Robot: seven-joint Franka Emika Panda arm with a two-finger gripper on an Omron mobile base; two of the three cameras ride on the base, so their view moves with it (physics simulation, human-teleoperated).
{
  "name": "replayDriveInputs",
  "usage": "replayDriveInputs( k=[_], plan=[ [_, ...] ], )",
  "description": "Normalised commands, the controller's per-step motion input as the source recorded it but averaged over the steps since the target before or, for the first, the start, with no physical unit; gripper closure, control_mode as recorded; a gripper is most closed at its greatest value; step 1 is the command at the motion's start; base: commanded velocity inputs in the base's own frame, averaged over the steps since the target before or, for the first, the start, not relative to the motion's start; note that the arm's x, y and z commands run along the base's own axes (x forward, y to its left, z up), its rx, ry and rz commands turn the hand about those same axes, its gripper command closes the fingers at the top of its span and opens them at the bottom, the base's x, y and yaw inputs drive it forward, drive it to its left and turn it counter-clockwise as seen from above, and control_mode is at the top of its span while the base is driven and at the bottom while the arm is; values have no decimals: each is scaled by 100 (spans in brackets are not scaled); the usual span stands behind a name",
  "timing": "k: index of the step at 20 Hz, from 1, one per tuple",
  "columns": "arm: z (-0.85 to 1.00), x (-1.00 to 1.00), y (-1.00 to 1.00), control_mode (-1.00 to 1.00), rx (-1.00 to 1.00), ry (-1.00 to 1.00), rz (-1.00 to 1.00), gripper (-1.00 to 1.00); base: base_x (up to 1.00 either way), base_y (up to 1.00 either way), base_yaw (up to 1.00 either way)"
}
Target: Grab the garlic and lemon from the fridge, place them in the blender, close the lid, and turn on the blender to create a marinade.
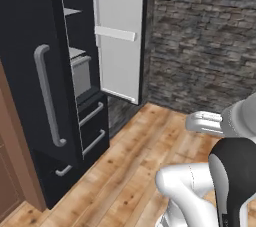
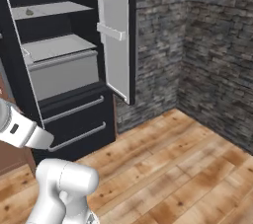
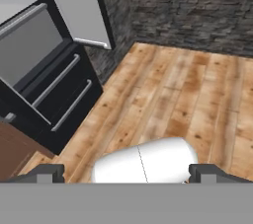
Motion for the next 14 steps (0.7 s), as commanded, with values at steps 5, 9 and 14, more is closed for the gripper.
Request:
replayDriveInputs(
  k=[5,9,14],
  plan=[
    [0,0,0,100,0,0,0,-100,100,-54,38],
    [0,0,0,100,0,0,0,-100,100,-34,42],
    [0,0,0,100,0,0,0,-100,100,-15,44]
  ],
)
